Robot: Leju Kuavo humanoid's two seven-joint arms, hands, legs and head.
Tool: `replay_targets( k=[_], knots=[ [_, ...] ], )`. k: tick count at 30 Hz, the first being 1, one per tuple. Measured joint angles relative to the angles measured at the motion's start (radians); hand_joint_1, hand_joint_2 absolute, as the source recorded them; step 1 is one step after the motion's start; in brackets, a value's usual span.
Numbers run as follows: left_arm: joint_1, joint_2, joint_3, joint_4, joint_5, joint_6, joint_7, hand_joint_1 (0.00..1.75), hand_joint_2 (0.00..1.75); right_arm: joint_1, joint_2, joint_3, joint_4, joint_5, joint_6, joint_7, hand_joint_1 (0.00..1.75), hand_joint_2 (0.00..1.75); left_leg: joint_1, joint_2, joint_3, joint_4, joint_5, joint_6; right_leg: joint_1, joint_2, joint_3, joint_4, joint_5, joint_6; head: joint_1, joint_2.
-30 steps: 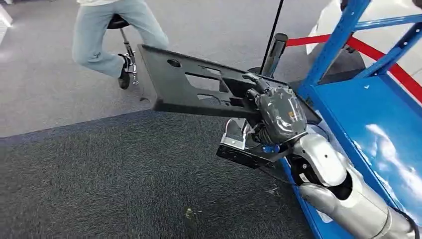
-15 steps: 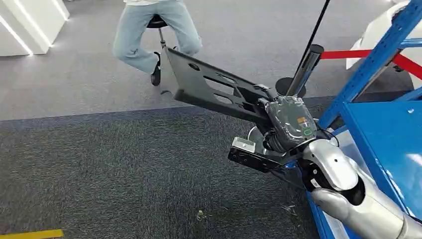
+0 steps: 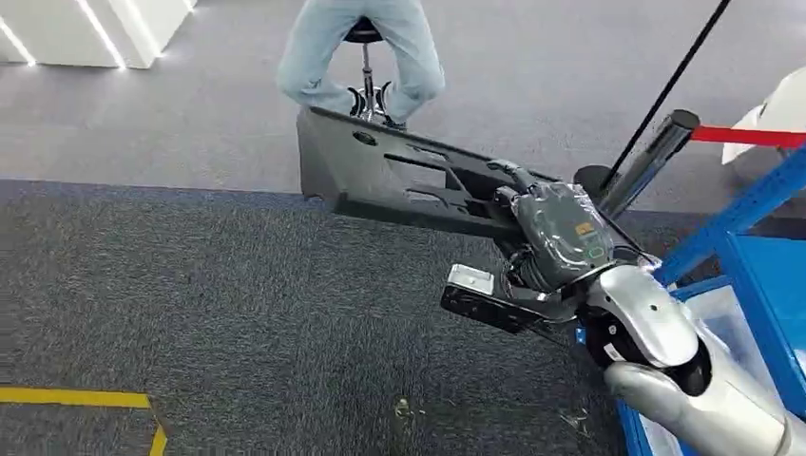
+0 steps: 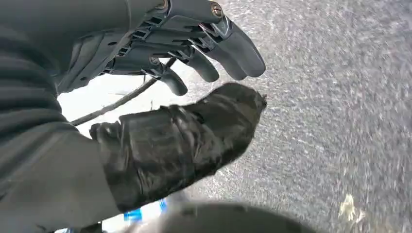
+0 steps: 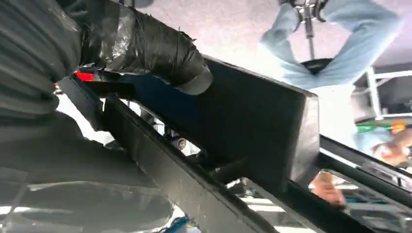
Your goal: Take the parts from the cabinet and place them on the table.
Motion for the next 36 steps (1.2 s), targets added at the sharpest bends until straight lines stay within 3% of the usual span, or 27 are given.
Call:
replay_targets(
  k=[1,2,3,4,6,8,9,10,13,14,16,17,19,20,21,23,24,25,26,27,29,30,31,32,34,35,36],
  knots=[
    [0.000,0.000,0.000,-0.001,0.000,0.000,0.000,0.00,1.75,0.000,-0.002,0.000,-0.001,-0.001,0.002,0.000,1.75,1.75,0.001,-0.006,-0.002,0.003,-0.001,0.003,-0.001,-0.002,0.001,-0.002,0.000,0.001,0.001,0.000],
    [0.003,0.003,0.000,-0.002,0.000,0.000,0.001,0.00,1.75,0.001,-0.008,0.000,-0.005,-0.003,0.007,0.001,1.75,1.75,-0.007,-0.030,-0.004,0.001,-0.004,0.014,-0.002,-0.026,0.012,-0.008,-0.004,0.012,0.001,0.000],
    [0.001,0.009,0.000,-0.004,-0.001,0.001,0.002,0.00,1.75,0.002,-0.024,-0.004,-0.016,-0.005,0.008,0.005,1.75,1.75,0.002,-0.071,0.012,-0.017,0.005,0.043,-0.010,0.076,-0.064,0.173,-0.112,0.023,0.007,0.000],
    [0.001,0.009,0.000,-0.007,-0.001,0.002,0.006,0.00,1.75,0.011,-0.031,-0.004,-0.017,-0.009,0.012,0.012,1.75,1.75,-0.002,-0.096,0.012,-0.015,0.003,0.046,-0.008,0.085,-0.144,0.314,-0.153,0.024,0.006,0.000],
    [0.002,0.010,0.000,-0.009,-0.001,0.006,0.009,0.00,1.75,0.019,-0.038,-0.004,-0.021,-0.015,0.015,0.022,1.75,1.75,-0.003,-0.123,0.015,-0.013,0.001,0.046,-0.008,0.086,-0.142,0.275,-0.099,0.021,0.006,0.000],
    [0.002,0.011,0.000,-0.011,-0.010,0.027,0.004,0.00,1.75,0.019,-0.049,-0.006,-0.032,-0.023,0.021,0.033,1.75,1.75,-0.001,-0.152,0.016,-0.002,-0.006,0.040,-0.013,0.111,-0.070,0.098,0.011,0.019,0.006,0.000],
    [0.003,0.011,0.000,-0.011,-0.011,0.043,-0.010,0.00,1.75,0.020,-0.055,-0.006,-0.037,-0.028,0.027,0.040,1.75,1.75,0.003,-0.161,0.012,0.002,-0.010,0.035,-0.019,0.158,-0.047,0.040,0.021,0.018,0.006,0.000],
    [-0.001,0.011,0.000,-0.011,-0.008,0.057,-0.026,0.00,1.75,0.020,-0.056,-0.006,-0.040,-0.032,0.036,0.045,1.75,1.75,-0.004,-0.172,0.005,0.013,-0.012,0.030,-0.019,0.179,-0.039,0.024,0.013,0.019,0.005,0.000],
    [-0.013,0.040,0.000,0.016,0.020,0.072,-0.089,0.00,1.75,0.040,-0.083,-0.005,-0.070,-0.063,0.073,0.087,1.75,1.75,0.009,-0.210,-0.008,0.010,-0.003,0.014,-0.008,0.143,-0.033,0.024,0.006,0.009,0.007,0.000],
    [-0.020,0.060,0.000,0.030,0.034,0.073,-0.115,0.00,1.75,0.047,-0.096,-0.005,-0.085,-0.067,0.076,0.104,1.75,1.75,0.006,-0.224,-0.009,0.012,-0.008,0.007,-0.016,0.127,-0.027,0.014,0.009,-0.001,0.005,0.000],
    [-0.029,0.110,0.000,0.043,0.073,0.074,-0.219,0.00,1.75,0.067,-0.123,-0.008,-0.119,-0.072,0.073,0.131,1.75,1.75,0.001,-0.122,-0.038,0.082,-0.055,0.001,-0.010,0.100,-0.014,0.005,0.009,-0.016,-0.002,0.000],
    [-0.032,0.147,0.001,0.053,0.095,0.074,-0.302,0.00,1.75,0.077,-0.143,-0.009,-0.136,-0.075,0.070,0.139,1.75,1.75,0.003,-0.091,-0.072,0.158,-0.092,-0.003,-0.005,0.086,-0.012,0.005,0.007,-0.020,0.000,0.000],
    [-0.032,0.204,0.007,0.069,0.116,0.074,-0.379,0.00,1.75,0.099,-0.171,-0.011,-0.160,-0.076,0.069,0.147,1.75,1.75,0.007,-0.073,-0.142,0.307,-0.147,-0.011,0.000,0.059,-0.009,0.006,0.002,-0.027,-0.001,0.000],
    [-0.033,0.217,0.010,0.073,0.120,0.074,-0.382,0.00,1.75,0.106,-0.178,-0.011,-0.168,-0.078,0.069,0.147,1.75,1.75,0.007,-0.071,-0.152,0.326,-0.145,-0.012,0.000,0.050,-0.009,0.006,0.002,-0.028,-0.001,0.000],
    [-0.033,0.239,0.010,0.078,0.124,0.074,-0.385,0.00,1.75,0.112,-0.185,-0.011,-0.177,-0.078,0.069,0.148,1.75,1.75,0.007,-0.069,-0.139,0.296,-0.119,-0.014,0.000,0.039,-0.007,0.006,0.000,-0.028,-0.002,0.000],
    [-0.030,0.274,0.011,0.089,0.128,0.074,-0.396,0.00,1.75,0.118,-0.200,-0.011,-0.195,-0.078,0.068,0.148,1.75,1.75,0.007,-0.054,-0.052,0.134,-0.034,-0.011,-0.001,0.020,0.001,0.006,-0.005,-0.025,-0.002,0.000],
    [-0.021,0.286,0.013,0.091,0.154,0.074,-0.437,0.00,1.75,0.120,-0.208,-0.011,-0.203,-0.079,0.067,0.149,1.75,1.75,0.004,-0.008,-0.002,0.043,-0.001,-0.005,0.000,0.009,0.007,0.006,-0.009,-0.022,-0.002,0.000],
    [0.006,0.303,0.022,0.095,0.191,0.074,-0.518,0.00,1.75,0.124,-0.216,-0.014,-0.211,-0.081,0.065,0.149,1.75,1.75,-0.014,0.035,0.013,0.005,-0.022,-0.004,0.008,0.000,0.010,0.006,-0.013,-0.016,-0.002,0.000],
    [0.026,0.312,0.041,0.096,0.253,0.074,-0.643,0.00,1.75,0.126,-0.226,-0.017,-0.217,-0.084,0.062,0.150,1.75,1.75,-0.013,0.022,0.018,-0.001,-0.019,0.008,0.008,-0.004,0.010,0.005,-0.016,-0.012,-0.001,0.000],
    [0.065,0.322,0.064,0.097,0.281,0.074,-0.793,0.00,1.75,0.129,-0.235,-0.022,-0.224,-0.091,0.061,0.149,1.75,1.75,-0.013,0.011,0.013,-0.003,-0.017,0.010,0.008,-0.017,0.012,0.003,-0.016,-0.008,0.003,0.000],
    [0.125,0.346,0.104,0.100,0.284,0.074,-0.945,0.00,1.75,0.131,-0.248,-0.031,-0.233,-0.100,0.060,0.149,1.75,1.75,-0.009,-0.006,0.016,-0.007,-0.016,0.019,0.012,-0.034,0.019,0.000,-0.022,0.000,0.003,0.000],
    [0.144,0.366,0.124,0.105,0.284,0.074,-0.954,0.00,1.75,0.134,-0.255,-0.037,-0.237,-0.102,0.060,0.148,1.75,1.75,-0.003,-0.017,0.025,-0.014,-0.013,0.025,0.005,-0.012,0.018,0.012,-0.036,0.007,0.002,0.000],
    [0.149,0.383,0.148,0.108,0.284,0.074,-0.955,0.00,1.75,0.136,-0.261,-0.046,-0.244,-0.104,0.065,0.148,1.75,1.75,-0.003,-0.030,0.027,-0.015,-0.013,0.034,0.004,0.037,0.001,0.056,-0.065,0.006,0.005,0.000],
    [0.156,0.403,0.171,0.112,0.284,0.074,-0.955,0.00,1.75,0.139,-0.266,-0.056,-0.254,-0.107,0.077,0.152,1.75,1.75,-0.003,-0.042,0.026,-0.014,-0.013,0.040,0.002,0.062,-0.037,0.135,-0.104,0.004,0.008,0.000],
    [0.158,0.433,0.213,0.114,0.284,0.074,-0.955,0.00,1.75,0.154,-0.272,-0.068,-0.279,-0.114,0.115,0.165,1.75,1.75,-0.004,-0.075,0.026,-0.014,-0.014,0.041,0.001,0.080,-0.123,0.301,-0.168,0.004,0.009,0.000],
    [0.158,0.447,0.228,0.115,0.284,0.074,-0.955,0.00,1.75,0.165,-0.274,-0.071,-0.288,-0.119,0.130,0.169,1.75,1.75,-0.004,-0.092,0.026,-0.012,-0.014,0.041,0.001,0.083,-0.146,0.336,-0.165,0.006,0.009,0.000],
    [0.158,0.457,0.240,0.115,0.284,0.074,-0.955,0.00,1.75,0.172,-0.278,-0.077,-0.303,-0.124,0.149,0.172,1.75,1.75,-0.004,-0.110,0.027,-0.009,-0.014,0.041,0.000,0.083,-0.144,0.316,-0.134,0.006,0.010,0.000]
  ],
)
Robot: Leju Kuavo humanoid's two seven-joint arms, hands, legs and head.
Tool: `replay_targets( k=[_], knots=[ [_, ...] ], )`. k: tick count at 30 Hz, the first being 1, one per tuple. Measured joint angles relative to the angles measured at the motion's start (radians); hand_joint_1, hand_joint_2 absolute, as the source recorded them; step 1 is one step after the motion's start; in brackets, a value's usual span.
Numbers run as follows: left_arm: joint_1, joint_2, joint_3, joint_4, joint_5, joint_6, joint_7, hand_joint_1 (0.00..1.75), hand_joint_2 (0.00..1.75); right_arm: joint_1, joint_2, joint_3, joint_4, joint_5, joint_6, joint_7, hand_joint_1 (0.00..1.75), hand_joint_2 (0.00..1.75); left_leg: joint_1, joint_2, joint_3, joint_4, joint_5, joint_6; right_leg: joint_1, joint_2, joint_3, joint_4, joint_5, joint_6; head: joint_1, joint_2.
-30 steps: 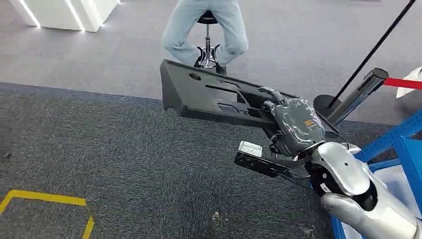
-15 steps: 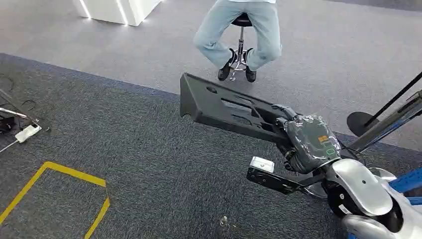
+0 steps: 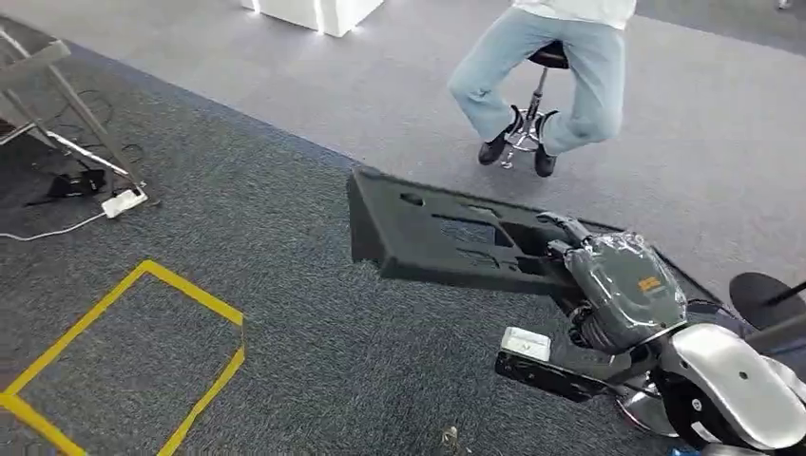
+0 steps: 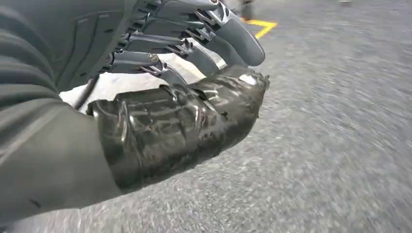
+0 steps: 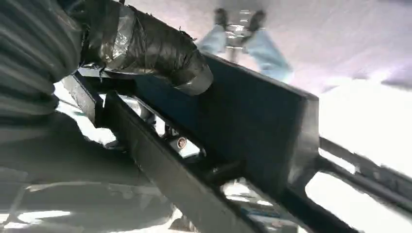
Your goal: Take the parts from the cabinet and place them on the table.
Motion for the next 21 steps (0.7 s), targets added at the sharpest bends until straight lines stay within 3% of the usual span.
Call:
replay_targets(
  k=[1,2,3,4,5,7,8,9,10,11,12,13,14,15,16,18,19,20,21],
  knots=[
    [-0.001,0.002,0.004,0.000,0.000,0.000,0.000,0.00,1.75,0.002,-0.002,-0.002,-0.005,-0.002,0.005,0.001,1.75,1.75,0.000,-0.007,0.000,0.001,0.000,0.000,-0.001,0.000,0.007,-0.021,0.017,0.000,0.000,0.000],
    [-0.004,0.008,0.020,0.000,0.000,0.000,0.000,0.00,1.75,0.005,-0.008,-0.014,-0.026,-0.006,0.017,0.004,1.75,1.75,0.003,-0.033,0.001,0.008,-0.003,-0.004,-0.004,0.010,0.060,-0.144,0.089,-0.001,0.000,0.000],
    [-0.005,0.011,0.026,0.000,0.000,0.000,0.000,0.00,1.75,0.005,-0.011,-0.024,-0.037,-0.010,0.027,0.006,1.75,1.75,0.006,-0.047,0.000,0.014,-0.006,-0.010,-0.008,0.034,0.098,-0.227,0.130,0.001,0.000,0.000],
    [-0.006,0.015,0.031,0.001,0.000,0.000,-0.001,0.00,1.75,0.010,-0.011,-0.031,-0.046,-0.012,0.034,0.007,1.75,1.75,0.008,-0.059,-0.004,0.017,-0.009,-0.016,-0.016,0.094,0.118,-0.266,0.117,0.002,0.000,0.000],
    [-0.010,0.019,0.036,0.001,-0.001,0.000,-0.001,0.00,1.75,0.013,-0.013,-0.036,-0.055,-0.014,0.042,0.008,1.75,1.75,0.004,-0.071,-0.017,0.035,-0.011,-0.023,-0.018,0.117,0.121,-0.284,0.121,0.003,0.002,0.000],
    [-0.008,0.024,0.045,0.002,-0.001,0.000,-0.001,0.00,1.75,0.024,-0.022,-0.045,-0.077,-0.022,0.060,0.009,1.75,1.75,0.011,-0.096,-0.026,0.023,-0.003,-0.035,-0.009,0.090,0.117,-0.273,0.121,-0.007,-0.001,0.000],
    [-0.008,0.024,0.048,0.002,-0.001,0.000,-0.001,0.00,1.75,0.027,-0.022,-0.052,-0.088,-0.028,0.070,0.010,1.75,1.75,0.012,-0.109,-0.027,0.022,0.002,-0.042,-0.010,0.078,0.117,-0.275,0.123,-0.012,0.001,0.000],
    [-0.008,0.027,0.049,0.002,-0.002,0.000,-0.001,0.00,1.75,0.027,-0.022,-0.059,-0.099,-0.031,0.082,0.011,1.75,1.75,0.012,-0.109,-0.034,0.025,-0.002,-0.044,-0.020,0.063,0.120,-0.282,0.127,-0.020,0.000,0.000],
    [-0.009,0.024,0.049,0.002,-0.004,0.000,-0.001,0.00,1.75,0.026,-0.024,-0.064,-0.107,-0.034,0.089,0.012,1.75,1.75,0.010,-0.078,-0.034,0.034,-0.008,-0.046,-0.017,0.057,0.122,-0.283,0.128,-0.021,-0.001,0.000],
    [-0.015,0.023,0.058,0.002,-0.020,0.000,-0.002,0.00,1.75,0.030,-0.027,-0.072,-0.119,-0.039,0.098,0.012,1.75,1.75,0.003,0.013,-0.060,0.090,-0.047,-0.057,-0.013,0.036,0.127,-0.287,0.127,-0.031,-0.011,0.000],
    [-0.019,0.023,0.073,0.002,-0.042,-0.001,-0.002,0.00,1.75,0.031,-0.030,-0.082,-0.136,-0.045,0.113,0.013,1.75,1.75,0.008,0.036,-0.095,0.163,-0.088,-0.062,-0.009,0.020,0.127,-0.287,0.126,-0.034,-0.011,0.000],
    [-0.023,0.020,0.088,0.002,-0.060,-0.001,-0.002,0.00,1.75,0.032,-0.031,-0.086,-0.145,-0.046,0.120,0.013,1.75,1.75,0.011,0.042,-0.133,0.241,-0.124,-0.065,-0.007,0.003,0.127,-0.287,0.125,-0.036,-0.012,0.000],
    [-0.026,0.014,0.100,0.002,-0.071,-0.001,-0.002,0.00,1.75,0.035,-0.031,-0.089,-0.152,-0.047,0.127,0.013,1.75,1.75,0.013,0.043,-0.159,0.295,-0.141,-0.066,-0.005,-0.012,0.127,-0.287,0.124,-0.037,-0.011,0.000],
    [-0.027,0.007,0.111,0.001,-0.076,-0.001,-0.002,0.00,1.75,0.038,-0.032,-0.091,-0.162,-0.048,0.133,0.013,1.75,1.75,0.014,0.043,-0.163,0.307,-0.136,-0.065,-0.003,-0.027,0.127,-0.287,0.123,-0.038,-0.011,0.000],
    [-0.027,0.003,0.118,0.001,-0.077,-0.001,-0.002,0.00,1.75,0.040,-0.032,-0.094,-0.169,-0.048,0.137,0.013,1.75,1.75,0.014,0.043,-0.144,0.275,-0.112,-0.064,-0.002,-0.040,0.127,-0.286,0.122,-0.038,-0.011,0.000],
    [-0.026,0.001,0.131,0.001,-0.077,-0.001,-0.002,0.00,1.75,0.040,-0.033,-0.100,-0.183,-0.047,0.141,0.014,1.75,1.75,0.012,0.055,-0.051,0.117,-0.035,-0.057,0.000,-0.064,0.133,-0.286,0.119,-0.036,-0.011,0.000],
    [-0.026,0.001,0.137,0.001,-0.077,-0.001,-0.002,0.00,1.75,0.041,-0.035,-0.104,-0.191,-0.047,0.145,0.015,1.75,1.75,0.005,0.092,-0.002,0.031,-0.016,-0.050,0.000,-0.075,0.138,-0.287,0.117,-0.034,-0.011,0.000],
    [-0.028,0.001,0.142,0.001,-0.077,-0.001,-0.002,0.00,1.75,0.044,-0.036,-0.107,-0.193,-0.047,0.145,0.015,1.75,1.75,-0.009,0.113,0.003,0.017,-0.025,-0.041,0.005,-0.084,0.139,-0.289,0.115,-0.030,-0.010,0.000],
    [-0.028,-0.001,0.147,0.001,-0.077,-0.001,-0.002,0.00,1.75,0.047,-0.037,-0.108,-0.193,-0.047,0.146,0.015,1.75,1.75,-0.010,0.099,0.003,0.014,-0.019,-0.033,0.003,-0.092,0.140,-0.289,0.115,-0.024,-0.011,0.000]
  ],
)
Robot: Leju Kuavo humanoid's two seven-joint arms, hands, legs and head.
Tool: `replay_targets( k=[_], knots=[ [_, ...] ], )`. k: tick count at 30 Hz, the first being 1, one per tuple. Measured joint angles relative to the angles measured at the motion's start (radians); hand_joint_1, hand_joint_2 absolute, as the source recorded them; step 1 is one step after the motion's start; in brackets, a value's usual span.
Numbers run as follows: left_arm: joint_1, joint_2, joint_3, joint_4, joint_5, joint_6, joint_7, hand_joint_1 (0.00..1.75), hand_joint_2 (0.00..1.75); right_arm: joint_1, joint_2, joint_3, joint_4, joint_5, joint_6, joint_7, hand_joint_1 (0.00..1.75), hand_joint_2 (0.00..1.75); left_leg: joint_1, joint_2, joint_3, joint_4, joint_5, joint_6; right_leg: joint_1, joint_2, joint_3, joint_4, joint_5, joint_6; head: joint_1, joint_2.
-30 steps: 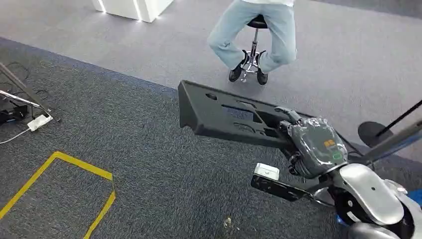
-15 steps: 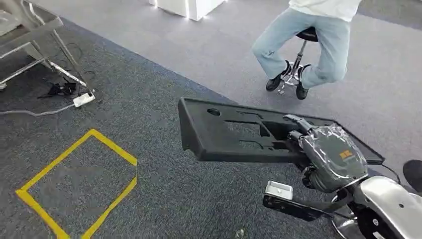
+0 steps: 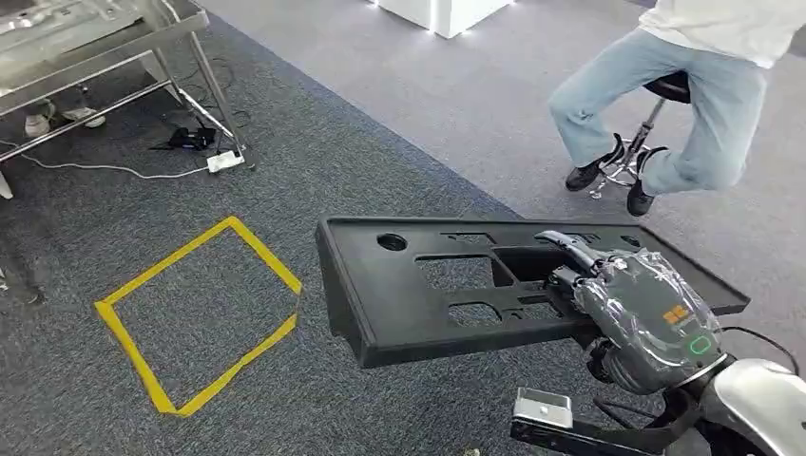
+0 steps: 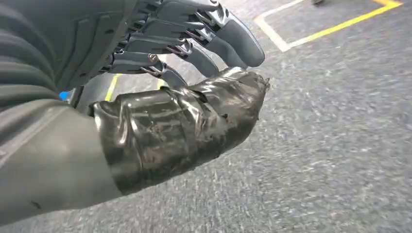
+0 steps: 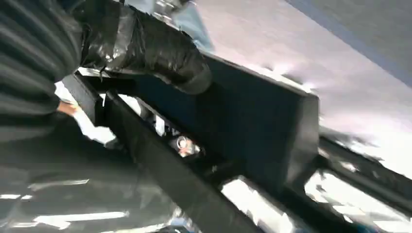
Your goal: Take the parts from the cabinet and place them on the table.
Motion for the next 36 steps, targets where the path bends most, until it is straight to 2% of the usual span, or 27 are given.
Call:
replay_targets(
  k=[2,3,5,6,8,9,10,12,13,14,17,18,19,20,21,23,24,25,26,27,28,29,30,33,34,35,36],
  knots=[
    [0.007,-0.002,0.006,0.000,0.004,0.000,0.000,0.00,1.75,0.009,0.000,-0.002,0.000,0.000,0.001,0.000,1.75,1.75,-0.004,-0.019,-0.004,0.000,0.000,0.009,-0.003,-0.016,0.007,-0.008,0.000,0.010,0.000,0.000],
    [0.011,-0.003,0.009,0.000,0.008,0.000,0.000,0.00,1.75,0.010,-0.002,-0.003,-0.001,0.000,0.001,0.000,1.75,1.75,0.001,-0.029,0.009,-0.015,0.005,0.017,0.001,-0.023,0.015,-0.011,-0.003,0.018,0.000,0.000],
    [0.013,-0.010,0.020,0.000,0.010,0.000,0.000,0.00,1.75,0.012,-0.008,-0.011,-0.001,0.001,0.002,0.000,1.75,1.75,0.011,-0.043,0.023,-0.033,0.016,0.028,-0.006,0.055,-0.005,0.039,-0.041,0.025,0.003,0.000],
    [0.012,-0.011,0.023,0.000,0.012,0.000,0.000,0.00,1.75,0.017,-0.009,-0.014,-0.001,0.002,0.002,0.000,1.75,1.75,0.012,-0.052,0.022,-0.033,0.018,0.032,-0.005,0.078,-0.042,0.112,-0.079,0.025,0.007,0.000],
    [0.011,-0.022,0.024,0.000,0.014,0.000,0.000,0.00,1.75,0.027,-0.009,-0.014,-0.001,0.003,0.003,0.001,1.75,1.75,0.012,-0.073,0.020,-0.032,0.016,0.033,-0.006,0.091,-0.116,0.257,-0.129,0.031,0.008,0.000],
    [0.011,-0.028,0.024,0.000,0.014,0.000,0.000,0.00,1.75,0.031,-0.009,-0.015,-0.001,0.003,0.003,0.001,1.75,1.75,0.012,-0.083,0.020,-0.030,0.016,0.034,-0.006,0.092,-0.134,0.282,-0.125,0.033,0.009,0.000],
    [0.011,-0.032,0.024,0.000,0.014,0.000,0.000,0.00,1.75,0.033,-0.009,-0.015,-0.001,0.003,0.003,0.001,1.75,1.75,0.013,-0.097,0.021,-0.029,0.015,0.033,-0.008,0.092,-0.129,0.262,-0.099,0.036,0.009,0.000],
    [0.014,-0.040,0.024,0.000,0.015,0.000,0.000,0.00,1.75,0.034,-0.012,-0.015,-0.001,0.003,0.003,0.001,1.75,1.75,0.017,-0.125,0.022,-0.018,0.008,0.027,-0.015,0.107,-0.062,0.110,-0.004,0.040,0.009,0.000],
    [0.015,-0.042,0.024,0.000,0.015,0.000,0.000,0.00,1.75,0.036,-0.014,-0.016,-0.001,0.004,0.003,0.001,1.75,1.75,0.018,-0.136,0.019,-0.009,0.003,0.022,-0.022,0.144,-0.026,0.033,0.028,0.042,0.010,0.000],
    [0.015,-0.042,0.024,0.000,0.015,0.000,0.000,0.00,1.75,0.038,-0.014,-0.016,-0.001,0.004,0.004,0.001,1.75,1.75,0.014,-0.148,0.008,0.002,-0.001,0.015,-0.024,0.191,-0.016,0.004,0.007,0.041,0.010,0.000],
    [0.033,-0.043,0.024,0.000,0.023,0.000,0.000,0.00,1.75,0.045,-0.018,-0.019,-0.001,0.007,0.008,0.001,1.75,1.75,0.024,-0.183,-0.008,0.000,0.006,-0.004,-0.015,0.156,-0.013,0.006,0.009,0.023,0.008,0.000],
    [0.045,-0.042,0.024,0.000,0.027,0.000,-0.001,0.00,1.75,0.045,-0.017,-0.020,-0.001,0.009,0.013,0.001,1.75,1.75,0.024,-0.194,-0.013,0.000,0.005,-0.010,-0.020,0.144,-0.009,0.000,0.011,0.014,0.008,0.000],
    [0.057,-0.040,0.024,0.000,0.030,0.000,0.004,0.00,1.75,0.045,-0.018,-0.021,-0.002,0.010,0.018,0.001,1.75,1.75,0.026,-0.173,-0.010,0.009,-0.003,-0.012,-0.023,0.131,-0.003,-0.009,0.015,0.007,0.008,0.000],
    [0.061,-0.037,0.024,0.000,0.019,0.000,0.024,0.00,1.75,0.050,-0.017,-0.021,-0.002,0.010,0.024,0.001,1.75,1.75,0.019,-0.110,-0.025,0.044,-0.026,-0.019,-0.023,0.120,0.003,-0.014,0.013,0.002,-0.002,0.000],
    [0.056,-0.027,0.024,0.000,0.000,0.000,0.056,0.00,1.75,0.053,-0.018,-0.022,-0.002,0.009,0.031,0.001,1.75,1.75,0.022,-0.081,-0.057,0.105,-0.062,-0.026,-0.022,0.106,0.005,-0.015,0.012,-0.003,-0.002,0.000],
    [0.043,-0.009,0.023,0.000,-0.033,0.000,0.082,0.00,1.75,0.067,-0.020,-0.023,-0.002,0.008,0.043,0.001,1.75,1.75,0.027,-0.063,-0.139,0.255,-0.127,-0.035,-0.018,0.069,0.006,-0.014,0.008,-0.006,-0.003,0.000],
    [0.039,-0.005,0.023,0.000,-0.030,0.000,0.085,0.00,1.75,0.076,-0.022,-0.024,-0.003,0.005,0.048,0.001,1.75,1.75,0.029,-0.061,-0.160,0.291,-0.131,-0.038,-0.018,0.054,0.007,-0.014,0.007,-0.005,-0.003,0.000],
    [0.037,-0.001,0.023,0.000,-0.017,0.000,0.082,0.00,1.75,0.083,-0.023,-0.024,-0.003,0.002,0.052,0.001,1.75,1.75,0.030,-0.059,-0.157,0.284,-0.114,-0.040,-0.019,0.038,0.009,-0.014,0.004,-0.005,-0.003,0.000],
    [0.045,0.002,0.023,0.000,0.004,0.000,0.065,0.00,1.75,0.085,-0.023,-0.024,-0.003,-0.003,0.056,0.001,1.75,1.75,0.032,-0.053,-0.129,0.233,-0.080,-0.041,-0.020,0.026,0.011,-0.013,0.001,-0.004,-0.002,0.000],
    [0.065,0.005,0.023,0.000,0.034,0.000,0.045,0.00,1.75,0.086,-0.024,-0.025,-0.003,-0.009,0.056,0.001,1.75,1.75,0.034,-0.042,-0.077,0.143,-0.034,-0.041,-0.022,0.017,0.017,-0.013,-0.003,-0.001,-0.003,0.000],
    [0.086,0.006,0.023,0.000,0.060,0.000,0.027,0.00,1.75,0.090,-0.028,-0.028,-0.003,-0.014,0.056,0.001,1.75,1.75,0.033,-0.015,-0.026,0.057,0.002,-0.038,-0.022,0.012,0.024,-0.013,-0.008,0.004,-0.003,0.000],
    [0.107,0.006,0.023,0.000,0.069,0.000,0.017,0.00,1.75,0.095,-0.035,-0.032,-0.003,-0.019,0.056,0.001,1.75,1.75,0.025,0.038,-0.002,0.005,-0.007,-0.036,-0.017,0.008,0.030,-0.013,-0.013,0.012,-0.003,0.000],
    [0.124,0.010,0.023,0.001,0.074,0.000,0.012,0.00,1.75,0.097,-0.040,-0.034,-0.003,-0.021,0.055,0.001,1.75,1.75,0.019,0.021,0.001,0.003,-0.003,-0.022,-0.013,0.003,0.031,-0.012,-0.017,0.019,-0.001,0.000],
    [0.165,0.008,0.023,0.001,0.077,0.000,0.029,0.00,1.75,0.092,-0.049,-0.039,-0.003,-0.024,0.055,0.001,1.75,1.75,0.014,-0.013,-0.002,0.000,-0.005,-0.003,-0.011,-0.027,0.049,-0.027,-0.020,0.037,-0.002,0.000],
    [0.170,0.010,0.023,0.001,0.077,0.000,0.057,0.00,1.75,0.092,-0.052,-0.040,-0.003,-0.025,0.054,0.001,1.75,1.75,0.024,-0.024,0.012,-0.014,0.002,0.010,-0.016,-0.016,0.052,-0.026,-0.028,0.046,0.000,0.000],
    [0.170,0.010,0.023,0.001,0.077,0.000,0.078,0.00,1.75,0.091,-0.056,-0.041,-0.003,-0.025,0.053,0.001,1.75,1.75,0.024,-0.036,0.016,-0.018,0.003,0.014,-0.019,0.033,0.045,0.000,-0.046,0.046,0.003,0.000],
    [0.170,0.010,0.023,0.001,0.077,0.000,0.087,0.00,1.75,0.087,-0.060,-0.042,-0.002,-0.025,0.052,0.001,1.75,1.75,0.024,-0.045,0.016,-0.018,0.004,0.023,-0.019,0.063,0.018,0.059,-0.081,0.043,0.004,0.000]
  ],
)
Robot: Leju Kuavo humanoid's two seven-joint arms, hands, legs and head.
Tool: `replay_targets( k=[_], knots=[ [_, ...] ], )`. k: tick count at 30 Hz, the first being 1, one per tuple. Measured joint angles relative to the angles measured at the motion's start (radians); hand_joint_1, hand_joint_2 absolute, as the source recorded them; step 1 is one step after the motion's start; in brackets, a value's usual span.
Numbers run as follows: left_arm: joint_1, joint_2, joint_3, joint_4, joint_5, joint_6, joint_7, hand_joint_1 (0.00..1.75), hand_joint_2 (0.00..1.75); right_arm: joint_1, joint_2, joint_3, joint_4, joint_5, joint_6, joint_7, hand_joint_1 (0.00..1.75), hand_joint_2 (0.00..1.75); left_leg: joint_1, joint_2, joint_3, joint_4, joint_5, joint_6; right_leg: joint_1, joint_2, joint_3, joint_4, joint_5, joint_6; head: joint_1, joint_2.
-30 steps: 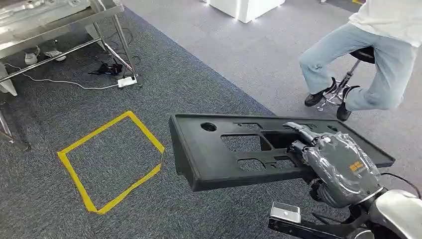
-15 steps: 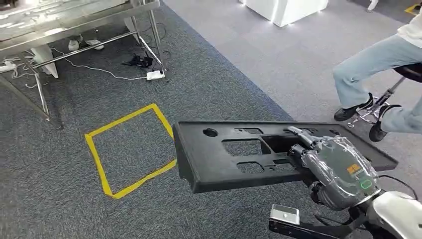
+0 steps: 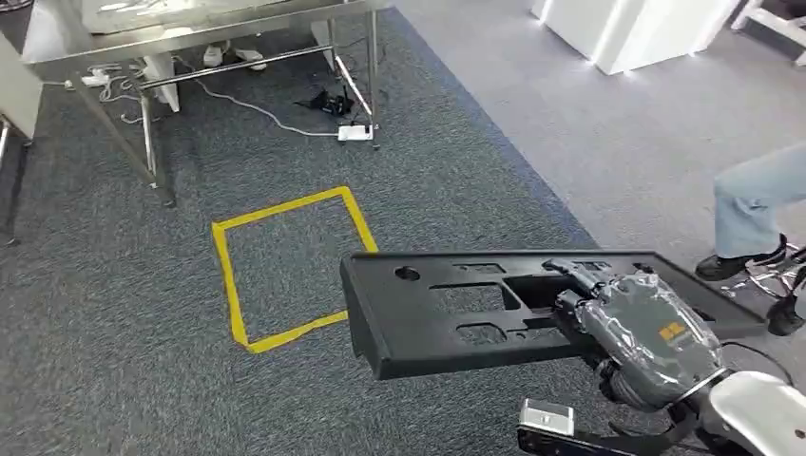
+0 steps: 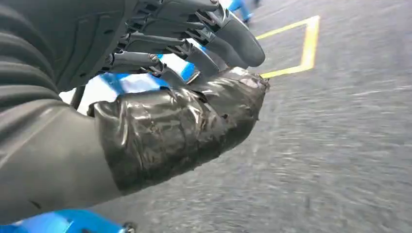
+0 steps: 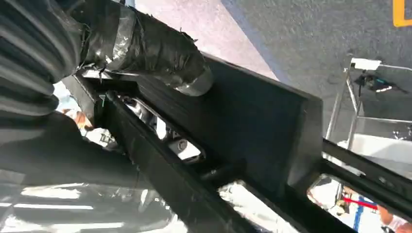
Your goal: Take the parts from the cabinet and place them on the table.
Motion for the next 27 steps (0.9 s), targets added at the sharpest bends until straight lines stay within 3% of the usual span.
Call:
replay_targets(
  k=[2,3,4,6,7,8,9,12,13,14,15,16,17,18,20,25,26,27],
  knots=[
    [-0.007,-0.001,0.000,0.000,-0.011,0.000,0.008,0.00,1.75,0.000,-0.005,0.000,0.000,-0.009,-0.007,0.000,1.75,1.75,-0.001,-0.028,-0.001,0.001,-0.001,0.005,0.005,0.027,-0.090,0.170,-0.069,-0.002,0.005,0.000],
    [-0.007,-0.004,0.006,0.000,-0.045,0.000,0.017,0.00,1.75,0.002,-0.008,0.000,0.000,-0.016,-0.011,0.000,1.75,1.75,-0.002,-0.043,0.000,0.002,-0.003,0.007,0.007,0.030,-0.123,0.223,-0.075,-0.002,0.005,0.000],
    [-0.005,-0.005,0.020,0.000,-0.080,0.000,0.027,0.00,1.75,0.005,-0.013,0.000,0.000,-0.020,-0.018,0.000,1.75,1.75,-0.003,-0.056,0.002,0.004,-0.004,0.009,0.007,0.030,-0.133,0.226,-0.059,-0.003,0.005,0.000],
    [-0.004,-0.005,0.041,0.000,-0.092,0.000,0.029,0.00,1.75,0.014,-0.023,-0.001,0.000,-0.019,-0.031,0.000,1.75,1.75,-0.004,-0.088,0.010,0.008,-0.010,0.007,0.007,0.037,-0.094,0.110,0.033,-0.008,0.005,0.000],
    [-0.001,-0.005,0.045,0.000,-0.088,0.000,0.022,0.00,1.75,0.018,-0.027,-0.003,0.000,-0.018,-0.035,0.000,1.75,1.75,-0.003,-0.101,0.014,0.012,-0.014,0.004,0.006,0.055,-0.059,0.025,0.083,-0.012,0.005,0.000],
    [0.002,-0.007,0.050,0.000,-0.093,0.000,0.018,0.00,1.75,0.020,-0.031,-0.004,0.000,-0.017,-0.040,0.000,1.75,1.75,-0.002,-0.110,0.010,0.016,-0.019,0.000,0.005,0.104,-0.037,-0.040,0.100,-0.018,0.006,0.000],
    [0.000,-0.007,0.056,0.000,-0.118,0.000,0.023,0.00,1.75,0.023,-0.036,-0.005,0.000,-0.017,-0.044,0.000,1.75,1.75,-0.010,-0.117,0.007,0.030,-0.024,-0.006,0.003,0.112,-0.029,-0.066,0.089,-0.021,0.003,0.000],
    [-0.003,-0.005,0.090,0.000,-0.210,0.000,0.078,0.00,1.75,0.024,-0.046,-0.006,0.000,-0.017,-0.051,0.000,1.75,1.75,-0.001,-0.142,0.000,0.019,-0.019,-0.023,0.008,0.091,-0.029,-0.063,0.088,-0.027,0.004,0.000],
    [-0.011,0.001,0.097,0.001,-0.234,0.000,0.098,0.00,1.75,0.025,-0.047,-0.006,0.000,-0.017,-0.054,0.000,1.75,1.75,-0.002,-0.151,-0.007,0.019,-0.022,-0.029,-0.001,0.081,-0.016,-0.072,0.092,-0.034,0.005,0.000],
    [-0.022,0.000,0.101,0.001,-0.250,0.000,0.116,0.00,1.75,0.024,-0.048,-0.006,0.000,-0.017,-0.058,0.000,1.75,1.75,-0.004,-0.100,-0.008,0.040,-0.034,-0.034,-0.002,0.071,-0.010,-0.079,0.094,-0.038,0.003,0.000],
    [-0.036,0.003,0.103,0.001,-0.261,0.000,0.124,0.00,1.75,0.026,-0.048,-0.008,0.001,-0.017,-0.065,0.000,1.75,1.75,-0.007,-0.058,-0.006,0.056,-0.039,-0.038,0.010,0.071,-0.021,-0.075,0.086,-0.029,-0.010,0.000],
    [-0.045,0.011,0.109,0.002,-0.267,0.000,0.129,0.00,1.75,0.024,-0.048,-0.009,0.002,-0.017,-0.070,0.000,1.75,1.75,-0.007,-0.061,0.011,0.009,-0.008,-0.026,0.008,0.067,-0.019,-0.066,0.080,-0.032,-0.008,0.000],
    [-0.052,0.011,0.114,0.002,-0.273,0.000,0.132,0.00,1.75,0.020,-0.048,-0.010,0.002,-0.018,-0.071,0.000,1.75,1.75,-0.008,-0.062,0.016,0.010,-0.044,-0.014,0.012,0.062,-0.014,-0.068,0.083,-0.033,-0.005,0.000],
    [-0.056,0.012,0.117,0.002,-0.277,0.000,0.134,0.00,1.75,0.021,-0.048,-0.013,0.002,-0.022,-0.071,0.000,1.75,1.75,-0.007,-0.062,0.014,0.011,-0.014,-0.017,0.014,0.059,-0.012,-0.068,0.080,-0.036,-0.008,0.000],
    [-0.061,0.012,0.122,0.002,-0.283,0.000,0.139,0.00,1.75,0.023,-0.048,-0.018,0.003,-0.028,-0.070,0.000,1.75,1.75,-0.004,-0.063,0.018,0.008,-0.021,-0.029,0.016,0.055,-0.009,-0.067,0.079,-0.038,-0.005,0.000],
    [-0.081,0.012,0.130,0.002,-0.284,0.000,0.140,0.00,1.75,0.037,-0.048,-0.047,0.005,-0.041,-0.066,0.000,1.75,1.75,-0.004,-0.062,0.018,0.006,-0.020,-0.029,0.016,0.055,-0.011,-0.066,0.079,-0.038,-0.005,0.000],
    [-0.083,0.012,0.131,0.002,-0.284,0.000,0.140,0.00,1.75,0.040,-0.048,-0.054,0.005,-0.042,-0.066,0.000,1.75,1.75,-0.004,-0.061,0.018,0.007,-0.021,-0.029,0.015,0.055,-0.011,-0.068,0.080,-0.038,-0.005,0.000],
    [-0.086,0.018,0.132,0.002,-0.284,0.000,0.140,0.00,1.75,0.043,-0.048,-0.063,0.005,-0.043,-0.066,0.000,1.75,1.75,-0.008,-0.060,0.019,0.005,-0.023,-0.014,0.010,0.057,-0.007,-0.081,0.084,-0.031,-0.005,0.000]
  ],
)
